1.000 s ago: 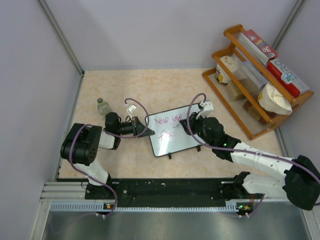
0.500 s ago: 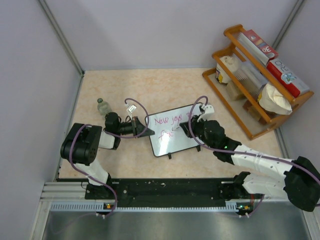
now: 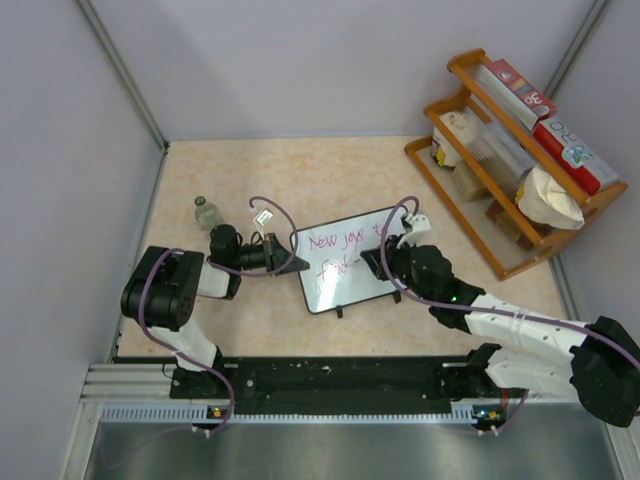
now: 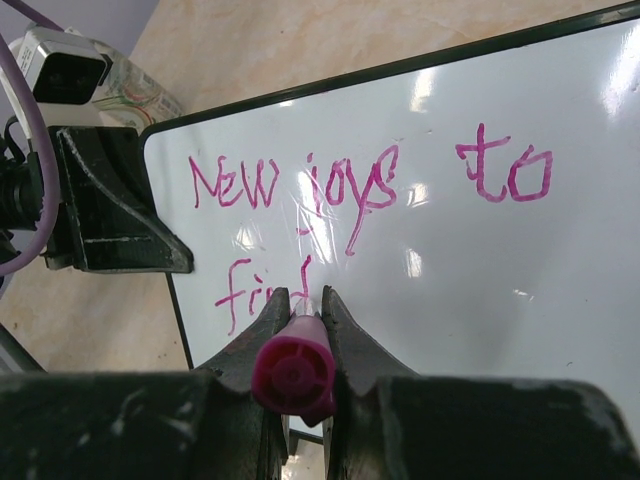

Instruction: Write a sentence on the whiteboard

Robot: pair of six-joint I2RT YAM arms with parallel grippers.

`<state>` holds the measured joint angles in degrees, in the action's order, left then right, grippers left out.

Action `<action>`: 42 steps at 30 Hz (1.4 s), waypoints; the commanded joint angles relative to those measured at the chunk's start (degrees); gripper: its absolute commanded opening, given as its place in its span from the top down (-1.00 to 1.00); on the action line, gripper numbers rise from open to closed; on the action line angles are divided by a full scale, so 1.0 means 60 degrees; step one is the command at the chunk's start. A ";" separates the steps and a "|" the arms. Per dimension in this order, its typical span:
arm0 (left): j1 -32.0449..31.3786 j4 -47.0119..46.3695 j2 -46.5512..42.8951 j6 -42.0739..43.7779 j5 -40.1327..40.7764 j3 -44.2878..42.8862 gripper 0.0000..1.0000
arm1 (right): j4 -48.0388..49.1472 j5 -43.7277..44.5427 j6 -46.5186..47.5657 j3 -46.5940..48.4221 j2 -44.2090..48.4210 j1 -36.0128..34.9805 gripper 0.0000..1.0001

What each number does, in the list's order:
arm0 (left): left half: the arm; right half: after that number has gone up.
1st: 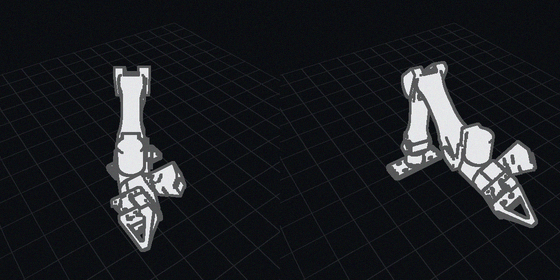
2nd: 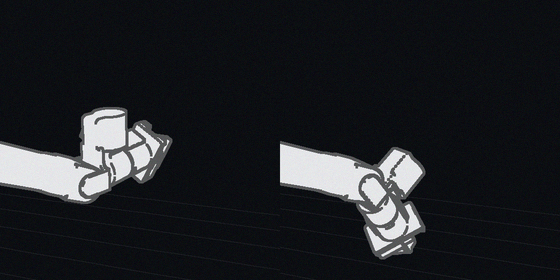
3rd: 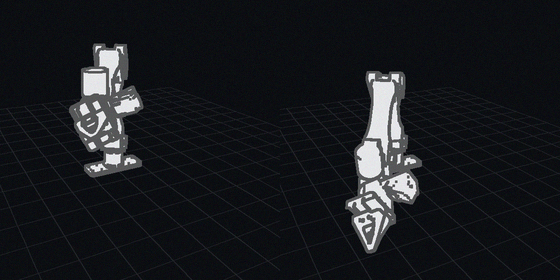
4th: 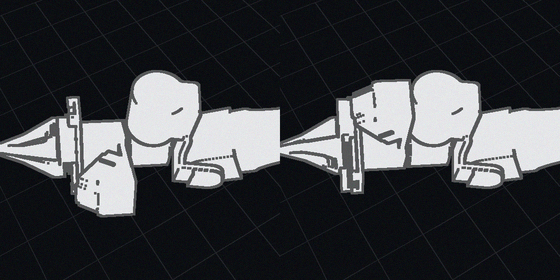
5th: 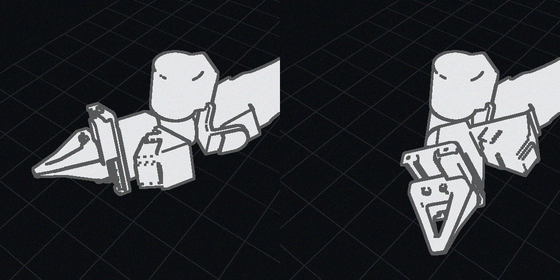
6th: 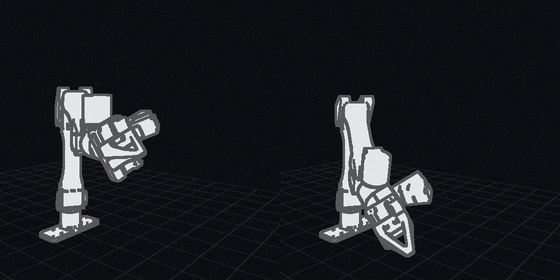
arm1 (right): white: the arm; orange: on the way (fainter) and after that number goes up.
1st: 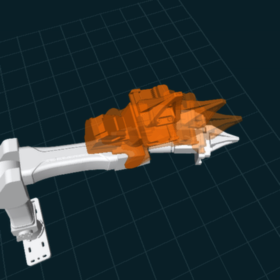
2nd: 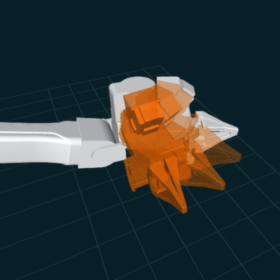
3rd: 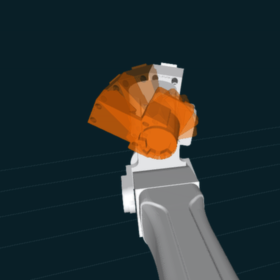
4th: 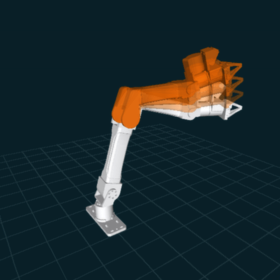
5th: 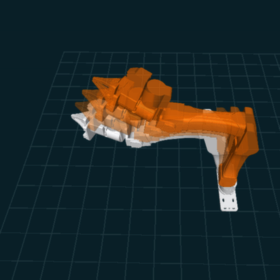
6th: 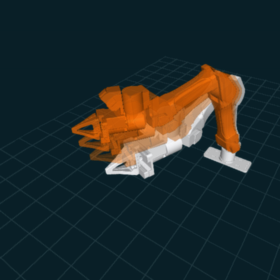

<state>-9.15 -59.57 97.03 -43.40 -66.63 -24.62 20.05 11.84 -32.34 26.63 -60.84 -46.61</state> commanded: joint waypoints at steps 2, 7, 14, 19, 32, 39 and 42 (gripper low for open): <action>0.0030 -0.0267 -0.0015 -0.0062 -0.0116 0.0031 1.00 | -0.0222 0.0049 0.0043 -0.0249 0.0106 0.0093 1.00; 0.0030 -0.0267 0.0014 -0.0062 -0.0116 0.0031 1.00 | -0.0222 -0.0039 0.0014 -0.0322 0.0149 0.0093 1.00; 0.0030 -0.0252 -0.0015 -0.0062 -0.0101 0.0032 1.00 | -0.0324 0.0049 -0.0016 -0.0484 0.0325 0.0093 1.00; 0.0030 -0.0252 -0.0030 -0.0047 -0.0072 0.0061 1.00 | -0.0383 0.0254 -0.0001 -0.0455 0.0442 0.0093 1.00; 0.0030 -0.0267 -0.0030 -0.0062 -0.0116 0.0046 1.00 | -0.0457 0.0707 0.0247 0.0190 0.0574 0.0107 1.00; 0.0030 -0.0340 0.0000 -0.0106 -0.0116 0.0046 1.00 | -0.0369 0.0723 0.0336 0.0234 0.0969 0.0151 1.00; 0.0030 -0.0325 0.0000 -0.0106 -0.0116 0.0046 1.00 | -0.0369 0.0752 0.0365 0.0161 0.1159 0.0210 1.00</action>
<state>-9.15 -59.64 97.03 -43.46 -66.67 -24.62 16.67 14.57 -31.46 25.63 -56.29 -46.35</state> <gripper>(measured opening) 0.120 0.096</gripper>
